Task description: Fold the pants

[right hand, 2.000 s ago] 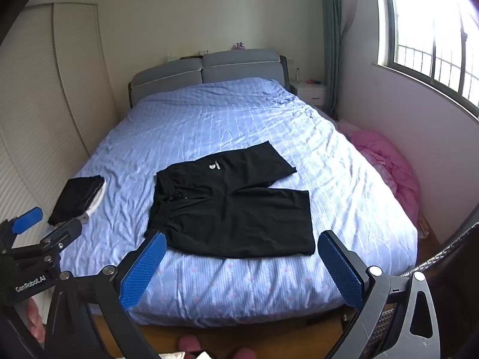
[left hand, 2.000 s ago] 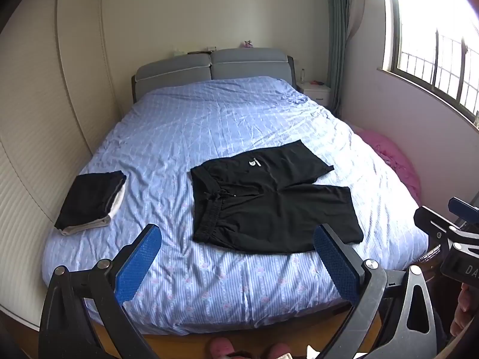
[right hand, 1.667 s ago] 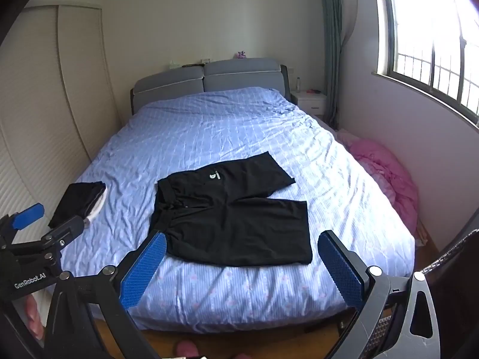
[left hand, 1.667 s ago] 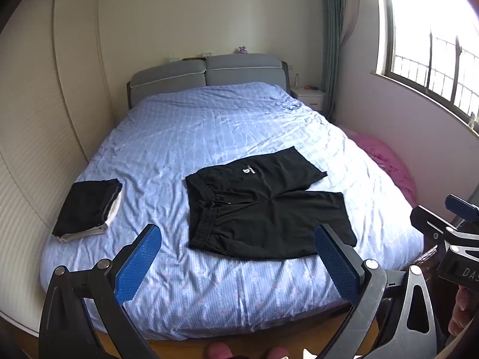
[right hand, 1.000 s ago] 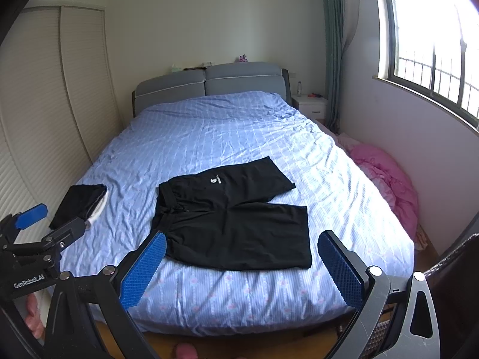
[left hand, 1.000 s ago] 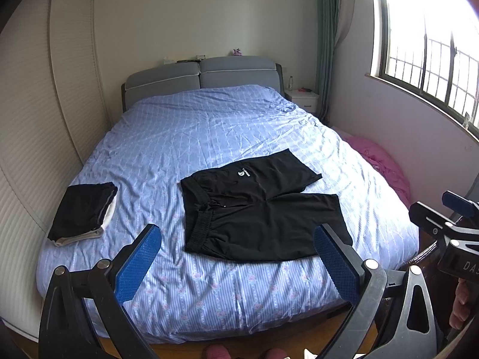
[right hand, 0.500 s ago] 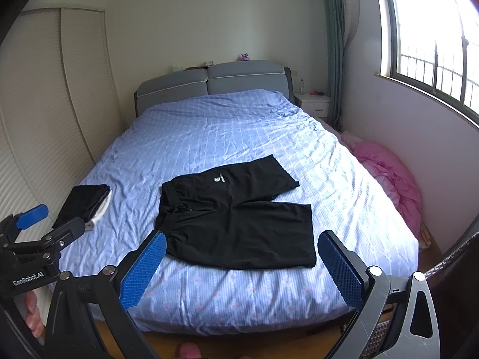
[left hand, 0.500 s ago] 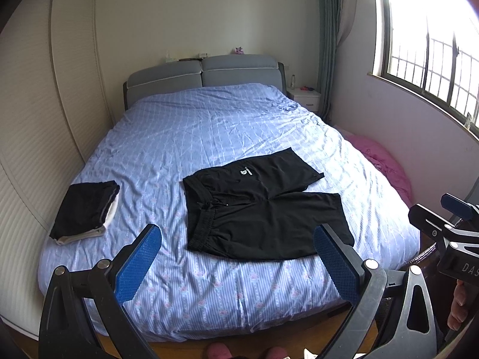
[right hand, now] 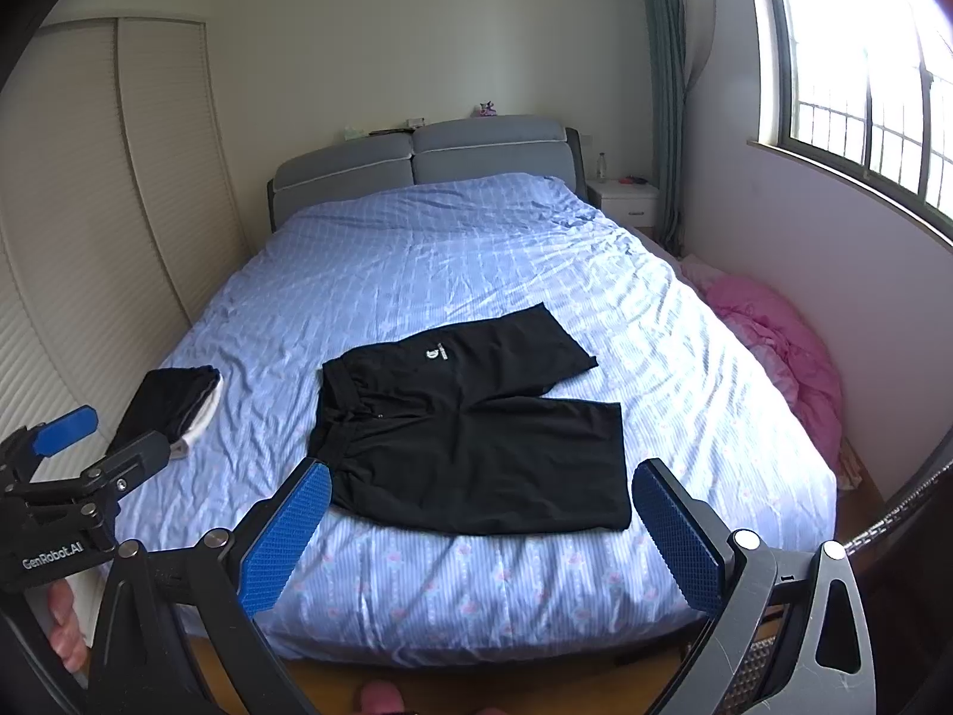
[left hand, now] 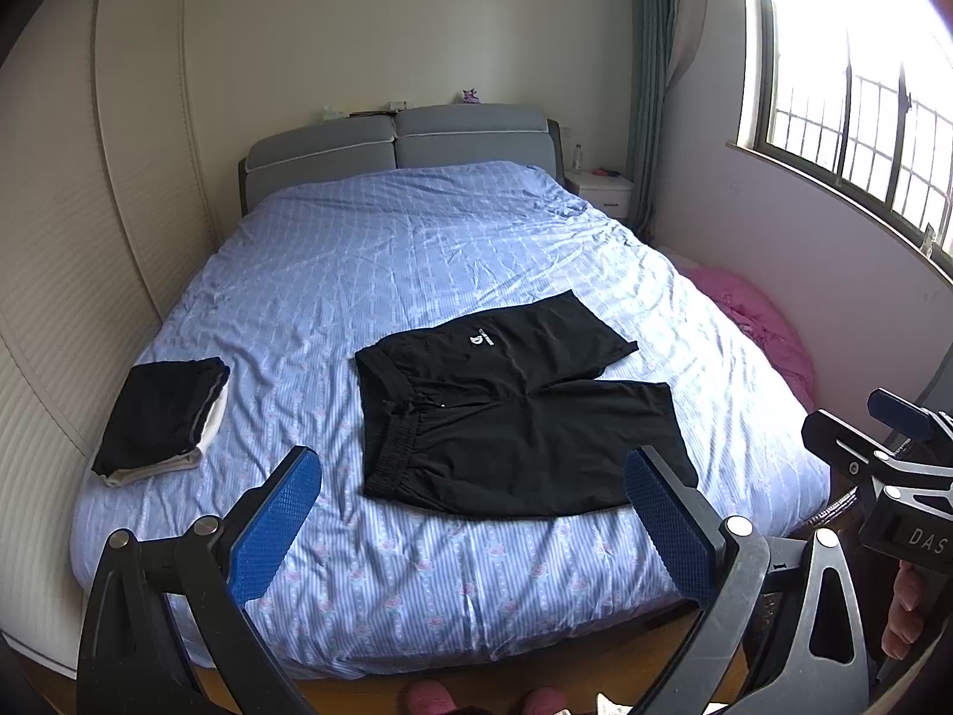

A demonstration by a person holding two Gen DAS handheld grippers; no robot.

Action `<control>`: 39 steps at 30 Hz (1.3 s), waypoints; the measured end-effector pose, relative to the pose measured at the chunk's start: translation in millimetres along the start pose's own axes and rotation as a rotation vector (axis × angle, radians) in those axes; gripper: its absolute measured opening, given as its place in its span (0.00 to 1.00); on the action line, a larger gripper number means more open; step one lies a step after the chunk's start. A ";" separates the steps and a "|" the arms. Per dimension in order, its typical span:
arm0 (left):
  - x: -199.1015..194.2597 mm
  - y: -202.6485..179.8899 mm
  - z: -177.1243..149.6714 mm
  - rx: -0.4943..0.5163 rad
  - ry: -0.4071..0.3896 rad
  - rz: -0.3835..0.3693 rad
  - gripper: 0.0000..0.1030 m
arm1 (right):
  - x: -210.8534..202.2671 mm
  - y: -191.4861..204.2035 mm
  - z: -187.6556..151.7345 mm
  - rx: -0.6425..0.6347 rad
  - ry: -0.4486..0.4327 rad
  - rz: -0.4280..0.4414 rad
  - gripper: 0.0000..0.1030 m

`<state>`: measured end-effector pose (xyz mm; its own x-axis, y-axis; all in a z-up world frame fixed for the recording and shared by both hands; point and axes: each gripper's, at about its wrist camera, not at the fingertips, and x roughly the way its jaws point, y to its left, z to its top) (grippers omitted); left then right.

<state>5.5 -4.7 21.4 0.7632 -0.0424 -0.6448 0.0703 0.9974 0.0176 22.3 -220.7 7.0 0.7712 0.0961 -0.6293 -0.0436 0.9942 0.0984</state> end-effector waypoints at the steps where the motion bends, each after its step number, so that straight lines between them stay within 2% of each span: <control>1: 0.5 0.0 0.3 -0.001 0.001 0.003 1.00 | 0.6 -0.6 0.1 0.001 0.000 0.001 0.99; 19: 12.5 3.3 1.3 -0.050 0.024 0.026 1.00 | 16.0 -4.0 4.1 -0.008 0.021 0.014 0.99; 27: 33.2 9.5 1.2 -0.083 0.062 0.036 1.00 | 34.6 -6.4 5.9 -0.011 0.046 0.019 0.99; 34: 72.0 26.6 -2.8 -0.110 0.123 0.055 1.00 | 76.2 -5.1 3.1 0.021 0.118 0.013 0.99; 39: 131.3 48.0 -14.4 -0.130 0.206 0.068 1.00 | 126.8 -1.4 -9.9 0.078 0.185 0.001 0.99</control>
<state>99.9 38.4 -73.5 0.6154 0.0248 -0.7878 -0.0703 0.9973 -0.0234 113.9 -209.4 -80.5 0.6409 0.1114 -0.7595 0.0109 0.9880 0.1542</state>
